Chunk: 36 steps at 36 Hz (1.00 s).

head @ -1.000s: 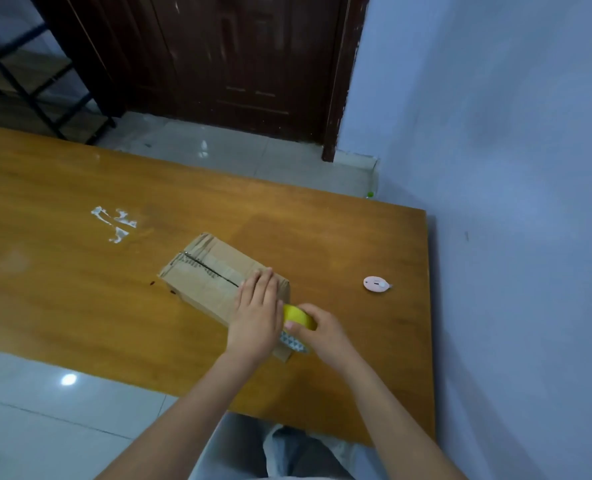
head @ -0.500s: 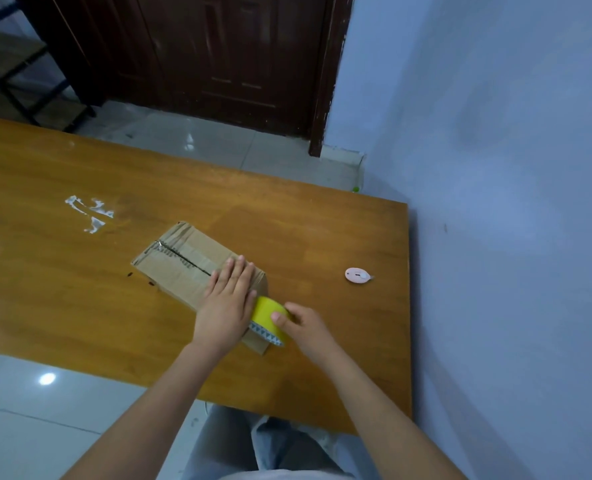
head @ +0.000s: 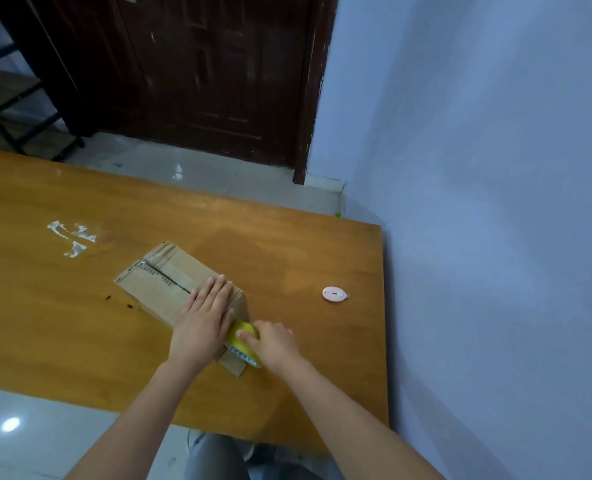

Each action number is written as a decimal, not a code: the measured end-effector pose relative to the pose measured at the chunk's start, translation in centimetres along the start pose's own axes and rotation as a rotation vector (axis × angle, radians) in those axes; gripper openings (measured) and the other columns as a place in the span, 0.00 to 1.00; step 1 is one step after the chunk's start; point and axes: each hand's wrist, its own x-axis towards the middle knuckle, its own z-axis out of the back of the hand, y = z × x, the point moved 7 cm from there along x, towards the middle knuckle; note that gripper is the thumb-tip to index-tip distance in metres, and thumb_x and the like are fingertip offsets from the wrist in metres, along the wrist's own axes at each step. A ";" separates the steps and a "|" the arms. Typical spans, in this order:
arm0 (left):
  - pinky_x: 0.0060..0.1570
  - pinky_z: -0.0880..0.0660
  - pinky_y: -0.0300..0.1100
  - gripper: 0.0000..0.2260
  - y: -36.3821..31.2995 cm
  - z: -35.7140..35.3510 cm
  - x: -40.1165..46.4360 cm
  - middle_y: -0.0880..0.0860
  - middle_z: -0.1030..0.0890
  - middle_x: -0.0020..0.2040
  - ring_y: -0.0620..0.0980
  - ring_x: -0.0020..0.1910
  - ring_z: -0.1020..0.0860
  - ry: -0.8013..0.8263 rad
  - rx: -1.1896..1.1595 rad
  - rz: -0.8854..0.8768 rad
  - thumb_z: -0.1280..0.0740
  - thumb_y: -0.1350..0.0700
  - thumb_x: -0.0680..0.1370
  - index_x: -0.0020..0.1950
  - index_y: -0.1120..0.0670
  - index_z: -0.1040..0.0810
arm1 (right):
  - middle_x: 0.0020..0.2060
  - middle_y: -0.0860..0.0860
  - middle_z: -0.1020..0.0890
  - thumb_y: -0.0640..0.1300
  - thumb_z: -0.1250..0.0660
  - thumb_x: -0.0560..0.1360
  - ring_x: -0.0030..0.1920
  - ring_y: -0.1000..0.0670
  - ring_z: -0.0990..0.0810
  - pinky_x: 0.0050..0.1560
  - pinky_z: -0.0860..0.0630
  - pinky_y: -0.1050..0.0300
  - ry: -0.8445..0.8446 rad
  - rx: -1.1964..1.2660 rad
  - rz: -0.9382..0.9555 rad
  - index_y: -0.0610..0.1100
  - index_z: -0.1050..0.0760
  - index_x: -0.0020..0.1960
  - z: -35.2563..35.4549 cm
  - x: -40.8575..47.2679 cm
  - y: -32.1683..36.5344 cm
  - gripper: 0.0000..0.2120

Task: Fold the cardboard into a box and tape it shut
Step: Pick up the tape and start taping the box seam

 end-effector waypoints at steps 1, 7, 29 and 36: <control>0.72 0.44 0.49 0.30 -0.1 0.1 -0.1 0.54 0.35 0.74 0.52 0.74 0.41 -0.008 0.004 -0.007 0.59 0.42 0.79 0.73 0.56 0.33 | 0.50 0.43 0.19 0.60 0.45 0.79 0.53 0.39 0.23 0.50 0.32 0.47 0.012 0.048 -0.001 0.44 0.26 0.52 -0.2 -0.3 -0.1 0.21; 0.53 0.28 0.56 0.23 -0.7 0.8 -0.8 0.60 0.23 0.59 0.63 0.56 0.24 -0.130 0.034 -0.011 0.50 0.47 0.79 0.59 0.58 0.21 | 0.63 0.43 0.23 0.55 0.42 0.80 0.63 0.43 0.26 0.63 0.30 0.47 0.084 0.406 0.030 0.42 0.28 0.65 -1.2 -2.3 -1.8 0.21; 0.61 0.28 0.55 0.33 -2.7 -0.7 -3.1 0.58 0.22 0.63 0.57 0.62 0.24 0.119 0.195 0.110 0.60 0.41 0.81 0.66 0.60 0.25 | 0.36 0.47 0.29 0.45 0.35 0.77 0.39 0.52 0.32 0.40 0.39 0.55 0.096 0.547 -0.034 0.44 0.28 0.40 -2.2 -1.9 -4.4 0.09; 0.64 0.32 0.55 0.38 -2.3 -1.6 -3.1 0.57 0.24 0.65 0.57 0.65 0.27 0.151 0.230 0.109 0.60 0.34 0.77 0.69 0.59 0.28 | 0.51 0.47 0.18 0.56 0.39 0.76 0.54 0.44 0.21 0.58 0.27 0.48 0.136 0.323 -0.142 0.48 0.21 0.51 -2.5 -1.2 -4.6 0.14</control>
